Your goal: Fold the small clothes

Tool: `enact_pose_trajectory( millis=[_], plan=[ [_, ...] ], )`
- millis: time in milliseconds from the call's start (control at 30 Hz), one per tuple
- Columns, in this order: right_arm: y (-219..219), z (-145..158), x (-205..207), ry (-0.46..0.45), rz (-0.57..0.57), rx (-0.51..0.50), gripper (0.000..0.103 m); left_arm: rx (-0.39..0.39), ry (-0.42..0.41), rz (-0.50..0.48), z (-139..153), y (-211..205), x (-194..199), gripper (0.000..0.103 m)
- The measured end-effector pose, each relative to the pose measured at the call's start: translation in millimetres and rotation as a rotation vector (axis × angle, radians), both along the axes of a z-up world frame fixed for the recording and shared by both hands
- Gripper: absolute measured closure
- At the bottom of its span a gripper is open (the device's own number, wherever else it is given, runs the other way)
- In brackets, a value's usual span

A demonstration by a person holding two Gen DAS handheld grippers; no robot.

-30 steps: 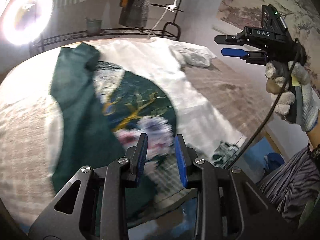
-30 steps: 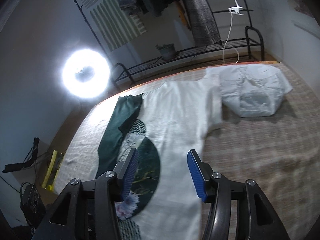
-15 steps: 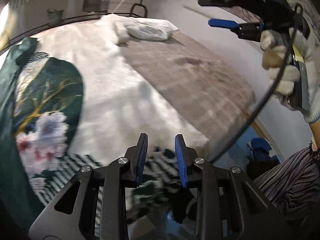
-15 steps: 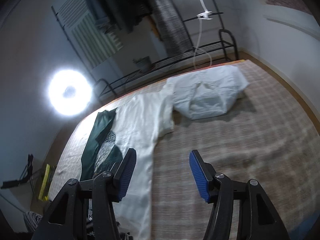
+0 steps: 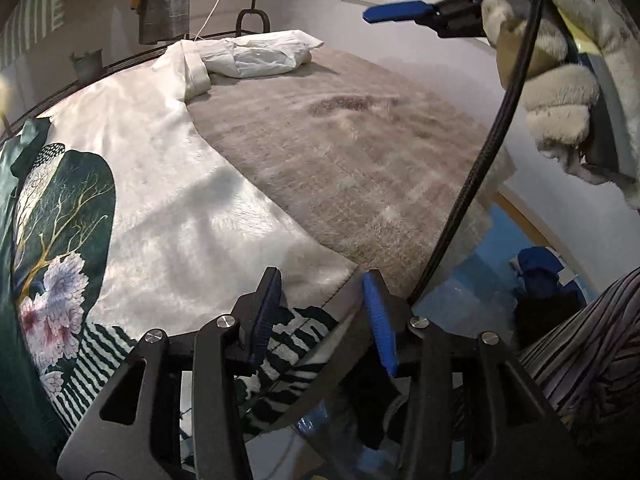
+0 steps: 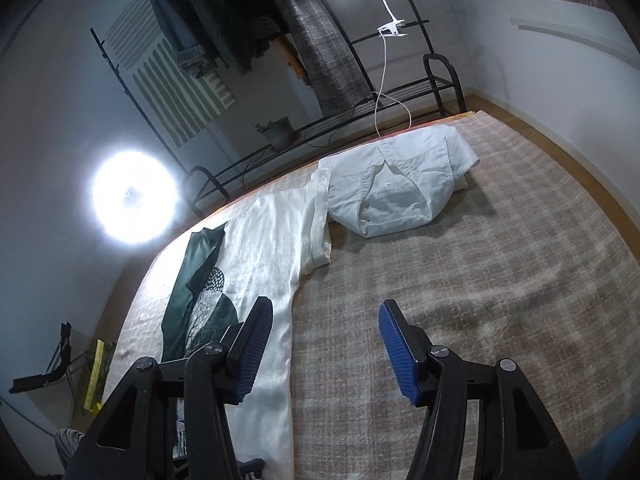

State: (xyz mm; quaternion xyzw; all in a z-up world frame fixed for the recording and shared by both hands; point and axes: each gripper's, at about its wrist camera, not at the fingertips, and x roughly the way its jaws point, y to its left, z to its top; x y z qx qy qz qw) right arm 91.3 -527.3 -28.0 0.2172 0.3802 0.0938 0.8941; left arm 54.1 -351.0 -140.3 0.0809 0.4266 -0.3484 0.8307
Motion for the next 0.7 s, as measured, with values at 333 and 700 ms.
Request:
enact_pose_trajectory(
  millis=[333,700],
  plan=[
    [8,-18,36,0.058,0.022,0.066,0.044,0.001,-0.003,0.038,-3,1,12,0.095],
    [21,-61,104,0.169,0.036,0.042,0.044,-0.19,0.124,0.165,7,44,32,0.1]
  ],
)
